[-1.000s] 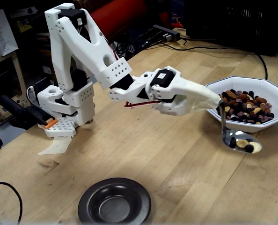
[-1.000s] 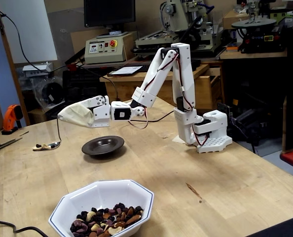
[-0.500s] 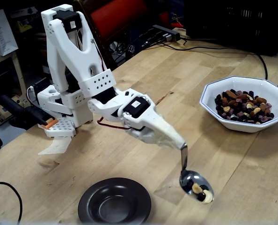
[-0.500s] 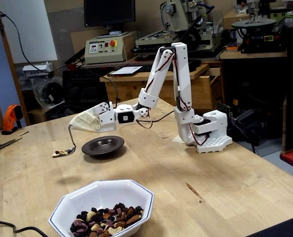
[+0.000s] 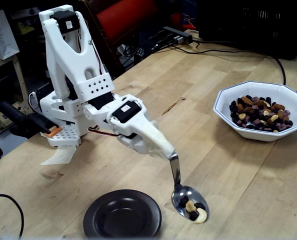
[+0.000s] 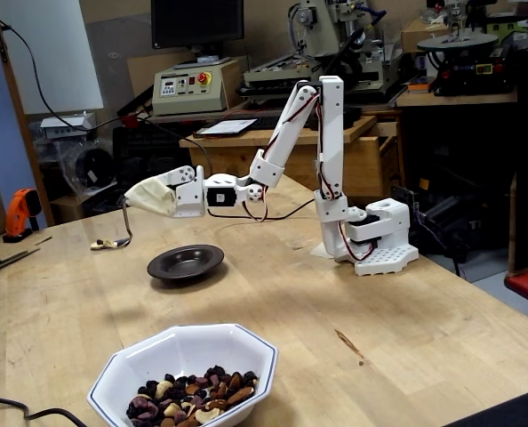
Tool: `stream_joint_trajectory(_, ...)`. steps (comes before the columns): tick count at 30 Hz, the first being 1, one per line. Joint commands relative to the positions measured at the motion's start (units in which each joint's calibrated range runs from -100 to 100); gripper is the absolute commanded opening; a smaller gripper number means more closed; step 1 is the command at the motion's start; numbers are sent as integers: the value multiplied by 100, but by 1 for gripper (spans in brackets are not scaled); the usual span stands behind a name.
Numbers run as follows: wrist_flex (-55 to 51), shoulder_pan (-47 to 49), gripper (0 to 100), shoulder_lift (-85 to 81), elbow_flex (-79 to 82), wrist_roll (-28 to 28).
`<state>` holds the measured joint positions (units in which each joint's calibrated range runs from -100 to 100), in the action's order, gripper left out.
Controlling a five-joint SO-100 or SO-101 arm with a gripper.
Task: Use spoon to transfer food from the white bowl to brown plate
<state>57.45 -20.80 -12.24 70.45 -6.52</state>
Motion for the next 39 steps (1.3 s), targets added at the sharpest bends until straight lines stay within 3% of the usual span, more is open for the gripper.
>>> stream_joint_trajectory(1, 18, -149, 4, -466, -37, 24)
stream_joint_trajectory(18, 18, -905, 4, -449, -1, 24)
stream_joint_trajectory(32, 89, -1068, 4, -561, 1140, 24)
stream_joint_trajectory(39, 18, -1068, 4, -1570, 1167, 24)
